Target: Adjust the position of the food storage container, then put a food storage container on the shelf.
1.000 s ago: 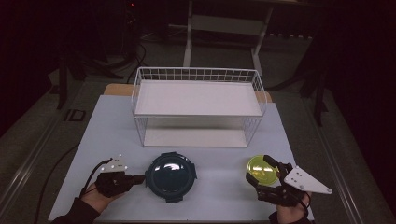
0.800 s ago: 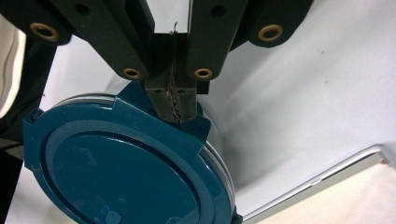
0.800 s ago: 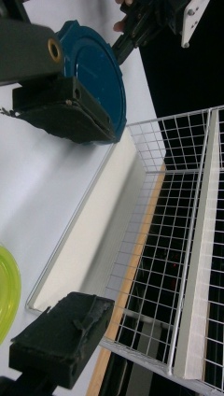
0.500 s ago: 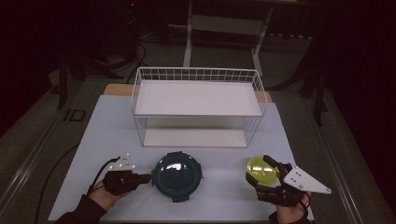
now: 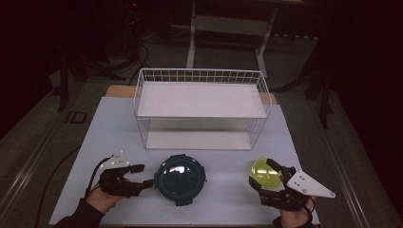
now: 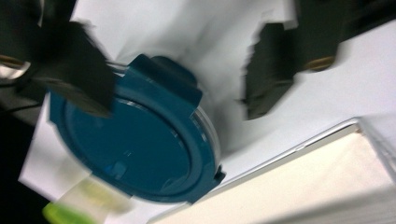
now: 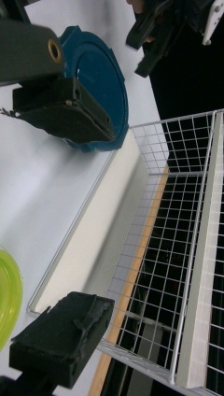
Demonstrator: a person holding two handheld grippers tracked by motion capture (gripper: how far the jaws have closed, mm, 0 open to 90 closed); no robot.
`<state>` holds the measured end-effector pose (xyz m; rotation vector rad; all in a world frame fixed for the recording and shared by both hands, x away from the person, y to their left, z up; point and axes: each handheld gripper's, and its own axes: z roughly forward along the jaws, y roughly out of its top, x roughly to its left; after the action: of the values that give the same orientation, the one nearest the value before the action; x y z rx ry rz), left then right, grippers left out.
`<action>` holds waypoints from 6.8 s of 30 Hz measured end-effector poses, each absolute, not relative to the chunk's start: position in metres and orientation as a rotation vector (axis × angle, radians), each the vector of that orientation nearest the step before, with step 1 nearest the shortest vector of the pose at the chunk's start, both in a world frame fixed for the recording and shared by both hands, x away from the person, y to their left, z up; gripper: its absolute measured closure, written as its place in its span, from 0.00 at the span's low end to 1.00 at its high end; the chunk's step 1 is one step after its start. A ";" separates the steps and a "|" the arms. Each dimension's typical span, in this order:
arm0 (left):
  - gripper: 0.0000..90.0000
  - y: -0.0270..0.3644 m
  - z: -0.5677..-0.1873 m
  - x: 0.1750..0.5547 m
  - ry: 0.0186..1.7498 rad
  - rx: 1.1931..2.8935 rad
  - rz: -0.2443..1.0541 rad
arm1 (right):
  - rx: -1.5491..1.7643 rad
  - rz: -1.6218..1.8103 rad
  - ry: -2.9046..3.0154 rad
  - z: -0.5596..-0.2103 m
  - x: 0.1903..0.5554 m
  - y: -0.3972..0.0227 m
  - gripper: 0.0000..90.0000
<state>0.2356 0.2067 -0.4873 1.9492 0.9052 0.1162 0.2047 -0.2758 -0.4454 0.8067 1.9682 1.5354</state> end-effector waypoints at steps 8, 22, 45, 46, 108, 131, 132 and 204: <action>0.00 0.202 -0.491 0.240 0.969 1.924 0.012 | 0.785 1.537 1.966 -0.444 0.203 -0.273 0.19; 0.00 0.199 -0.501 0.252 1.204 1.780 -0.099 | 0.728 1.531 1.998 -0.442 0.200 -0.266 0.20; 0.49 0.205 -0.536 0.265 1.376 1.561 -0.625 | 0.710 1.479 1.995 -0.443 0.196 -0.248 0.11; 0.54 0.204 -0.537 0.266 1.367 1.560 -0.639 | 0.711 1.473 1.999 -0.444 0.196 -0.248 0.12; 0.62 0.197 -0.519 0.245 1.087 1.739 -0.474 | 1.335 1.700 2.710 -0.509 0.270 -0.174 0.59; 0.63 0.191 -0.508 0.230 1.146 1.701 -0.412 | 1.464 1.696 2.663 -0.506 0.262 -0.176 0.63; 0.63 0.191 -0.506 0.231 1.139 1.697 -0.416 | 1.469 1.717 2.653 -0.503 0.263 -0.176 0.63; 0.63 0.170 -0.347 0.372 1.004 1.547 -0.233 | 1.457 1.922 2.297 -0.335 0.390 -0.202 0.63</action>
<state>0.3717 0.1697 -0.3470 1.5468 1.0038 -0.2332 0.3904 -0.2018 -0.3349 1.4572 2.2973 1.9224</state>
